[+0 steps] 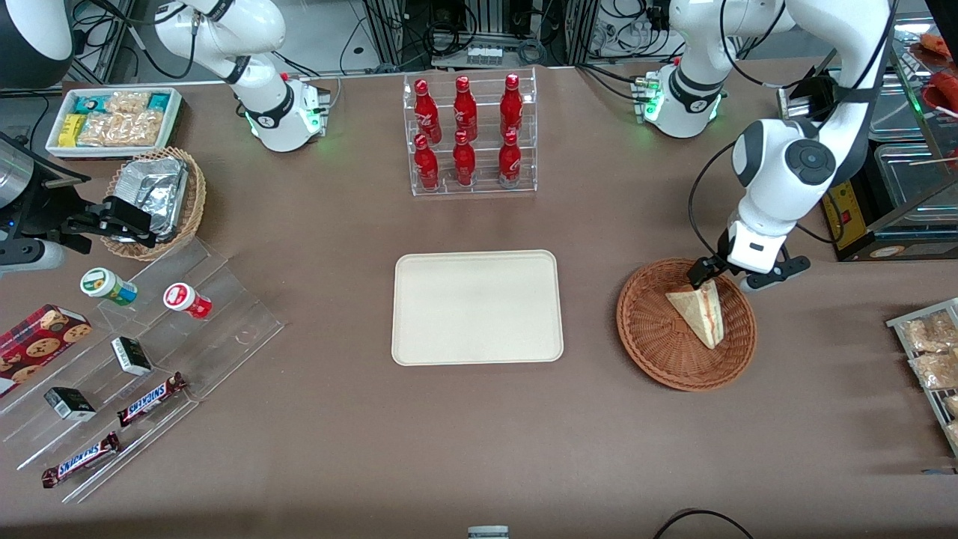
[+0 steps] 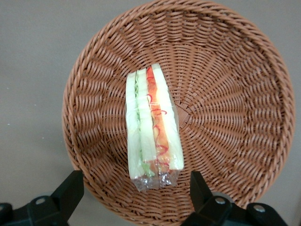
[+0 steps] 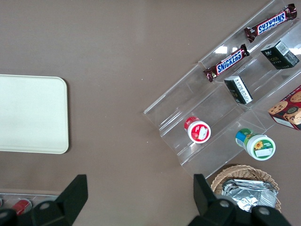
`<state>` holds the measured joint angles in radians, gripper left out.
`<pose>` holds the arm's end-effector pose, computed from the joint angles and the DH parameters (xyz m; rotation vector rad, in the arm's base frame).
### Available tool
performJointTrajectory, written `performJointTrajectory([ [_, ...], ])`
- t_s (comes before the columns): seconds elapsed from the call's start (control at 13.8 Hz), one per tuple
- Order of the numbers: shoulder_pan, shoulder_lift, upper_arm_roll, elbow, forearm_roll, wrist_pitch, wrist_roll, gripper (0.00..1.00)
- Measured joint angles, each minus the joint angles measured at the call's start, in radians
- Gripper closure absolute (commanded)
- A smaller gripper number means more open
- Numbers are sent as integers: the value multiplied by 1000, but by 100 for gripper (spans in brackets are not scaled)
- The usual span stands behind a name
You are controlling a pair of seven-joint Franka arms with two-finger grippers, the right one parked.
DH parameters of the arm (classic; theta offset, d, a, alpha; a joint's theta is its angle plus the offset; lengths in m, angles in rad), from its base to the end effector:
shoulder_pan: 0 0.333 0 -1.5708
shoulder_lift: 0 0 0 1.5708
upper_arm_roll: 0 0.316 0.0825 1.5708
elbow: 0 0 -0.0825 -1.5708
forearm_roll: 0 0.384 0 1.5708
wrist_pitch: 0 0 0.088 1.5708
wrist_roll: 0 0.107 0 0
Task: Place sandwich from basket to tray
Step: 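Close the left gripper on the wrapped sandwich, then lift the sandwich and carry it with the left gripper over the cream tray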
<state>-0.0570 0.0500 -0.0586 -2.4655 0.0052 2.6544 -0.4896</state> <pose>0.4887 -0.0570 0.2879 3.0405 0.5688 0.2055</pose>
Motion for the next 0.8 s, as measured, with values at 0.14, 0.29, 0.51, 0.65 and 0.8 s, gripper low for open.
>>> performJointTrajectory([
  [0.14,0,26,0,0,0,35,-2,1],
  [0.29,0,56,0,0,0,83,-2,13],
  [0.51,1,104,0,0,-1,147,-5,93],
  [0.65,1,111,0,0,-1,153,-13,100],
  [0.8,1,111,0,4,-1,153,-14,100],
])
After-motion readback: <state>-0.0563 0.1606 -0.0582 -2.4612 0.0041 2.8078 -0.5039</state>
